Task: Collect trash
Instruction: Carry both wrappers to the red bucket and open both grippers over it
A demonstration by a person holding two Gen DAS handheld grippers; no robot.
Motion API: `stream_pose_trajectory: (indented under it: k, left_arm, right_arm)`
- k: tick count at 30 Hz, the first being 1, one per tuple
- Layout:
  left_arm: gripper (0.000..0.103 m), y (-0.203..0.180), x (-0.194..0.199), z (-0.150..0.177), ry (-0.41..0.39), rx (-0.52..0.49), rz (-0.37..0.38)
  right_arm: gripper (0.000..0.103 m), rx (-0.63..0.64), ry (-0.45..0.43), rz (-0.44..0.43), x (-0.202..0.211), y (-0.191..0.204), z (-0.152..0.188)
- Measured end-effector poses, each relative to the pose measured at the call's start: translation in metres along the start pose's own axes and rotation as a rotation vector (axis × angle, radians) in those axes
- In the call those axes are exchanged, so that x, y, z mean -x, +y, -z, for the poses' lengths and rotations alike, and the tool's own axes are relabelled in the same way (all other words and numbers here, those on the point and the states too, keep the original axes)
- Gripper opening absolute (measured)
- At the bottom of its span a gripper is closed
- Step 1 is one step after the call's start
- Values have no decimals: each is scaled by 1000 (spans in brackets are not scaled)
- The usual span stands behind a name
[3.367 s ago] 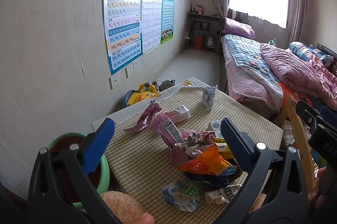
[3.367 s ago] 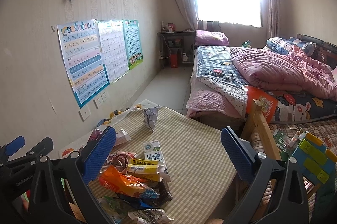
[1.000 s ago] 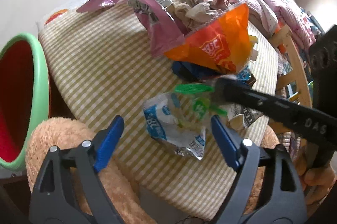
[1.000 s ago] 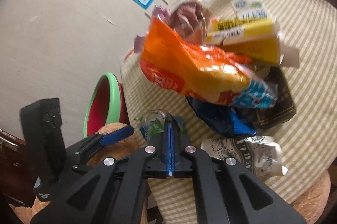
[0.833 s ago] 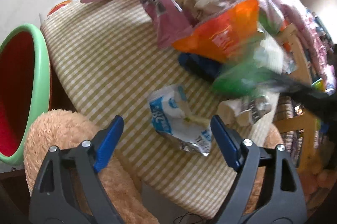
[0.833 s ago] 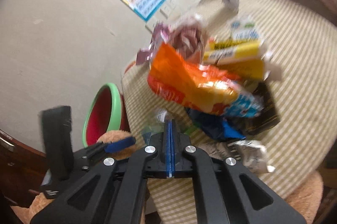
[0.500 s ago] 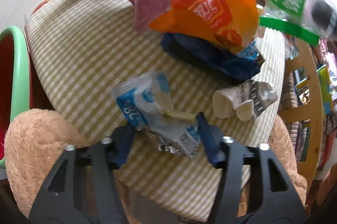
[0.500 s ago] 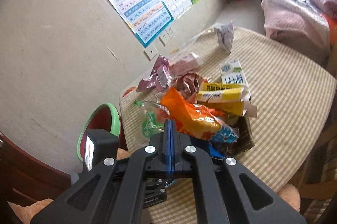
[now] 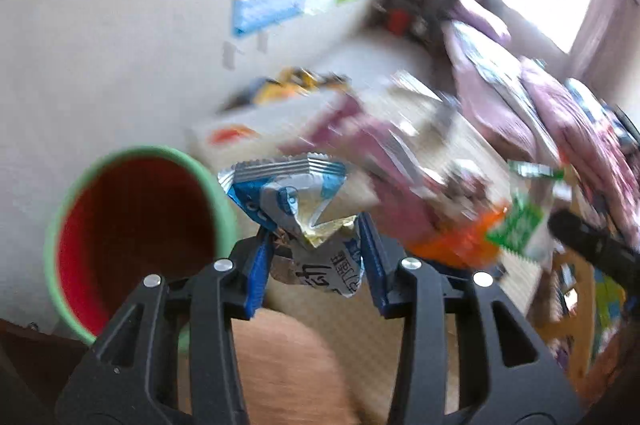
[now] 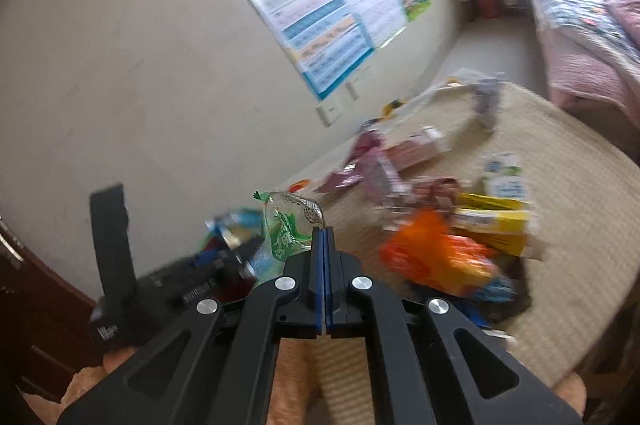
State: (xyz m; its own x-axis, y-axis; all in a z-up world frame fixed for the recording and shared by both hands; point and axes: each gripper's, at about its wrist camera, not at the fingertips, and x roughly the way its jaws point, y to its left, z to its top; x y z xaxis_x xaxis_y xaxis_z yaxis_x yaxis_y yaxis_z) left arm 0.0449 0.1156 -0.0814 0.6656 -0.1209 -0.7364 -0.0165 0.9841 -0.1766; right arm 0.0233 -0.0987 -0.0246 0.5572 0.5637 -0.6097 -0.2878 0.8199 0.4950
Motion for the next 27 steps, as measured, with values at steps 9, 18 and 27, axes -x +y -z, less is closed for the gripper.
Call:
stream_pose_trajectory:
  k: [9,18,27]
  left_arm:
    - [39,127,4,8,12,216,-181]
    - [67,181,-6,36,70,342,-201]
    - [67,165,-8,41,80,311,-152]
  right_arm:
    - [0,34,202,-145,-115,72,-4]
    - [41,51,256,-144,-170,104,2]
    - [49,147,150,0,-125,88,-5]
